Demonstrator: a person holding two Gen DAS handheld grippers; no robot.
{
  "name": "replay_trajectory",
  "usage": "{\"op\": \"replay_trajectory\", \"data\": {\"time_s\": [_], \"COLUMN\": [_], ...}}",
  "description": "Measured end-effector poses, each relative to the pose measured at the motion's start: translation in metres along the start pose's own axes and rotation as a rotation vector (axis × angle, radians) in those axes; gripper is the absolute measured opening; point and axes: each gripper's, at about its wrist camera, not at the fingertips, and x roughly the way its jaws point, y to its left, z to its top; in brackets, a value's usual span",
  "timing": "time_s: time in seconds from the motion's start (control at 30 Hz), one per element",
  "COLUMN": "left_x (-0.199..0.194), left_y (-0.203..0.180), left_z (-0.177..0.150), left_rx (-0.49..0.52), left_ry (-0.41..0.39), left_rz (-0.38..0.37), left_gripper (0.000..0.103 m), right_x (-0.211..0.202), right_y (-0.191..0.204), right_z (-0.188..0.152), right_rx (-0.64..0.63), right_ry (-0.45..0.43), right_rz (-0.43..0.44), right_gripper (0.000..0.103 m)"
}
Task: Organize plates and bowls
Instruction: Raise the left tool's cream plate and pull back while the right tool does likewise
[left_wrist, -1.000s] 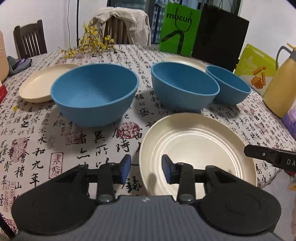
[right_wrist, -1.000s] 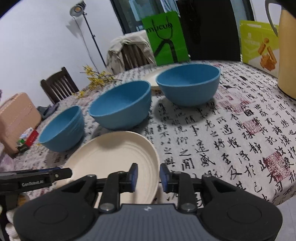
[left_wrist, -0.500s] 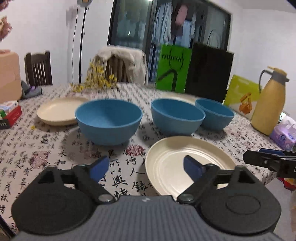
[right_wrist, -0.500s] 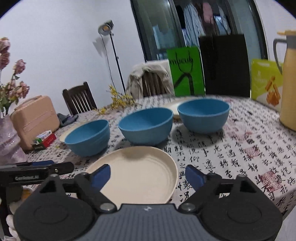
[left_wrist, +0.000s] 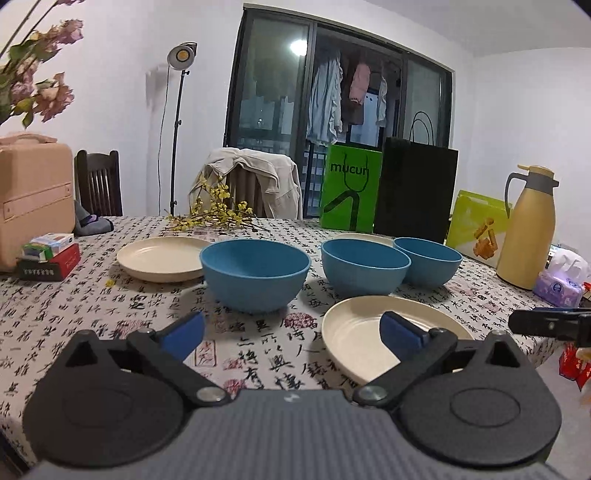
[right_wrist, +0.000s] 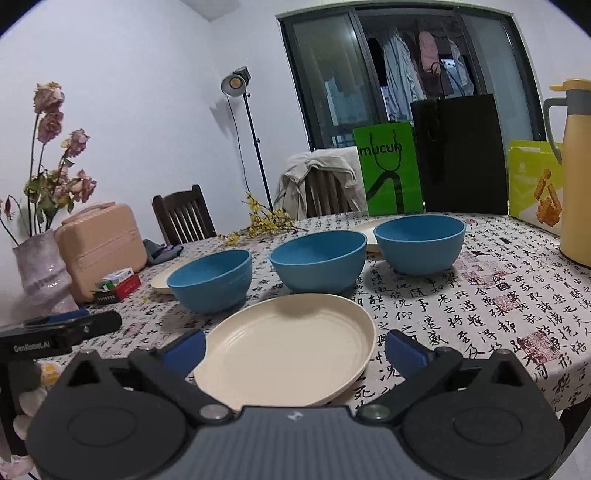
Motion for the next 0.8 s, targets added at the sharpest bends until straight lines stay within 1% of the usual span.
{"op": "replay_trajectory", "data": {"time_s": [0.17, 0.37, 0.47, 0.63, 0.7, 0.8], "left_x": [-0.012, -0.017, -0.018, -0.018, -0.015, -0.009], "left_y": [0.008, 0.012, 0.013, 0.009, 0.01, 0.015], "left_z": [-0.012, -0.019, -0.019, -0.022, -0.024, -0.025], "left_rx": [-0.003, -0.009, -0.014, 0.027, 0.02, -0.008], "left_ry": [-0.015, -0.023, -0.024, -0.029, -0.025, -0.01], "left_rz": [-0.016, -0.024, -0.04, -0.042, -0.042, -0.051], "left_gripper": [0.103, 0.103, 0.103, 0.103, 0.103, 0.103], "right_x": [-0.01, -0.011, -0.012, -0.014, -0.013, -0.01], "right_y": [0.004, 0.014, 0.022, 0.035, 0.037, 0.036], "right_z": [-0.007, -0.014, -0.017, -0.022, -0.023, -0.025], "right_rx": [0.004, -0.015, -0.04, -0.091, -0.098, -0.077], "right_ry": [-0.031, -0.013, -0.017, -0.031, -0.04, -0.043], "right_rz": [0.019, 0.056, 0.058, 0.039, 0.023, 0.032], "right_gripper": [0.103, 0.103, 0.103, 0.103, 0.103, 0.103]}}
